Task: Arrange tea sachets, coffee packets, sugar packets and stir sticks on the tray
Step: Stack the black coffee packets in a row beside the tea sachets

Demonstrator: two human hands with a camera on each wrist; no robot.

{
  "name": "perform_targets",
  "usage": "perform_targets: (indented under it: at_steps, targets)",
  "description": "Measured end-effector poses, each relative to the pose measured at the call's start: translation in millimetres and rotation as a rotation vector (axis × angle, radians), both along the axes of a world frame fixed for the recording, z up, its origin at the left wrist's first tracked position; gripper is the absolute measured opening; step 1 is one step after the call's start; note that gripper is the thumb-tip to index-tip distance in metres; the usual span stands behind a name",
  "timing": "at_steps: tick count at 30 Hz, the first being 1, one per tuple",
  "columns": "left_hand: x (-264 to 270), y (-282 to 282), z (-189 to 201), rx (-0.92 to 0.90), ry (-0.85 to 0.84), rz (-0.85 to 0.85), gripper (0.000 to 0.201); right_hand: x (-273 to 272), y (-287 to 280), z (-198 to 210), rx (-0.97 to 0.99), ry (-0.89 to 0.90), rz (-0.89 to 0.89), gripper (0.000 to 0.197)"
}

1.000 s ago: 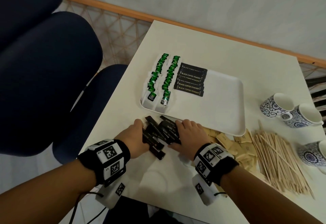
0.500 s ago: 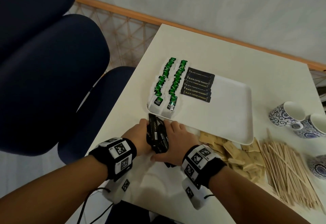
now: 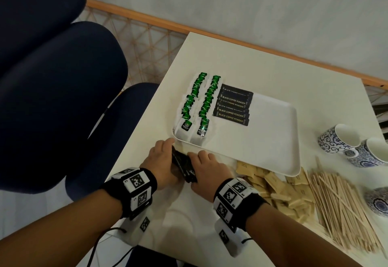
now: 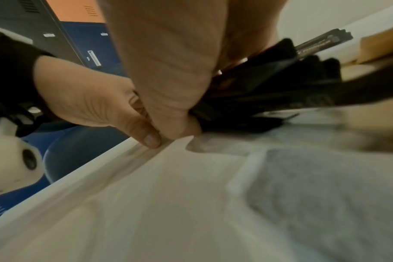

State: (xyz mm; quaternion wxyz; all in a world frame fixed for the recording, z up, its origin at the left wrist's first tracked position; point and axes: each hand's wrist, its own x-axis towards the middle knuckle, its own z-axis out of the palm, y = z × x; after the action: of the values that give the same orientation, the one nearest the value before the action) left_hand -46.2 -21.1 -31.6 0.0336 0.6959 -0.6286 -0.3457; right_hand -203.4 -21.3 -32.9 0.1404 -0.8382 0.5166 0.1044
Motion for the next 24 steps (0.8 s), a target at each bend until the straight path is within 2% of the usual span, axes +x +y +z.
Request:
perform_targets:
  at_steps: [2, 7, 8, 11, 18, 24]
  targets:
    - [-1, 0, 0, 0.025, 0.007, -0.065, 0.076, 3, 0, -2, 0.008, 0.005, 0.019, 0.057]
    - [-3, -2, 9, 0.039, 0.120, -0.067, 0.020, 6, -4, -3, 0.006, 0.044, 0.016, 0.053]
    - [-1, -2, 10, 0.032, 0.150, -0.077, 0.016, 4, -6, -3, 0.011, 0.040, 0.015, 0.053]
    - [6, -2, 12, 0.007, 0.184, -0.092, 0.016, 1, -10, -1, 0.025, 0.016, 0.020, 0.045]
    - [15, -17, 11, -0.044, -0.086, -0.197, 0.025, -3, -20, 8, 0.069, -0.003, 0.027, 0.031]
    - [26, -23, 27, -0.033, -0.021, -0.151, 0.024, -20, -30, 14, 0.209, -0.121, -0.111, 0.033]
